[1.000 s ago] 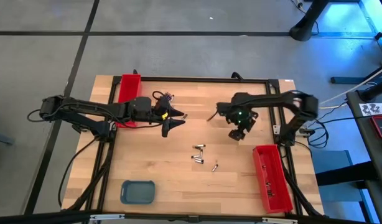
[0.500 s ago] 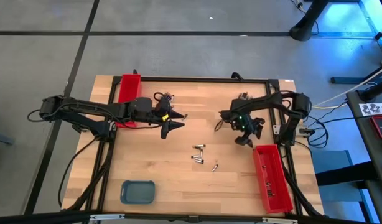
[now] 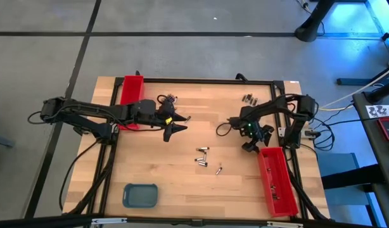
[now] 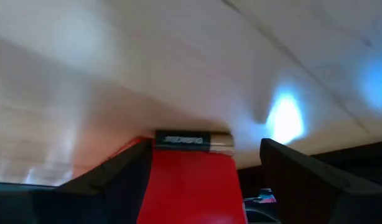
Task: Sort batteries
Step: Put the small black battery into the bottom red bin
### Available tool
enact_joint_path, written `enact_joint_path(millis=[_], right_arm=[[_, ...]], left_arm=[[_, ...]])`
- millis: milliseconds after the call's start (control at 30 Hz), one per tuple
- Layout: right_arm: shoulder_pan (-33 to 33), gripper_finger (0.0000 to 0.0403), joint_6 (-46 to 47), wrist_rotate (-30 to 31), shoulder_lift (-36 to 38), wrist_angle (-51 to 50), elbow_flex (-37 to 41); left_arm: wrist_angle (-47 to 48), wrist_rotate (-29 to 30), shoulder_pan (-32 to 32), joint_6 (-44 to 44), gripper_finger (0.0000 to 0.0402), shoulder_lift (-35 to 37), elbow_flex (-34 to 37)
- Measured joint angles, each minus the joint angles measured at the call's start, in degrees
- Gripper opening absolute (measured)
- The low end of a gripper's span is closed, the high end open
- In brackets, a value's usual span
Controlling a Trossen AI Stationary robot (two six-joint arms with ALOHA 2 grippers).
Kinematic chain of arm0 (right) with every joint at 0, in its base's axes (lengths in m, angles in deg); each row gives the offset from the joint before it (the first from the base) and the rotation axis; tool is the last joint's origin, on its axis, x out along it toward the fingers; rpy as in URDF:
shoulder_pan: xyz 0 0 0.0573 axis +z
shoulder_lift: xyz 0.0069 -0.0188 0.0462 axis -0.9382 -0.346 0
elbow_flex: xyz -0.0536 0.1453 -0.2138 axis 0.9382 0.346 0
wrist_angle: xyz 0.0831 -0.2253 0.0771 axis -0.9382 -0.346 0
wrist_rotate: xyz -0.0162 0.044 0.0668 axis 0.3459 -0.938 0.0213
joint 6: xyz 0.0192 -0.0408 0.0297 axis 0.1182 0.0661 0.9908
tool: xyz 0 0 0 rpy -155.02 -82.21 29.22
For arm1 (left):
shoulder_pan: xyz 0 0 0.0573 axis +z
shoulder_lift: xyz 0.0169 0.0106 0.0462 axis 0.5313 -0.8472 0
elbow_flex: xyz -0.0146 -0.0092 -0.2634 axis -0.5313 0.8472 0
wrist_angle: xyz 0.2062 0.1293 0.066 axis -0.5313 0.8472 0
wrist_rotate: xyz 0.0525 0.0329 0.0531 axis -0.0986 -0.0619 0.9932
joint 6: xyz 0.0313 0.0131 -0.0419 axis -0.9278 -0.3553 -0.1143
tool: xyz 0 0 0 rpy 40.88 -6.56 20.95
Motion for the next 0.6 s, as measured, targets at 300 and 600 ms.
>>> enact_joint_path(millis=[300, 600], right_arm=[[-0.02, 0.0299, 0.56, -2.91, 0.02, 3.63, 1.73], [0.00, 0.0299, -0.02, -5.99, 0.00, 5.39, -0.66]], left_arm=[[-0.07, 0.00, 0.00, 0.02, 0.0205, 0.00, 0.00], [-0.07, 0.00, 0.00, 0.04, 0.0205, 0.00, 0.00]])
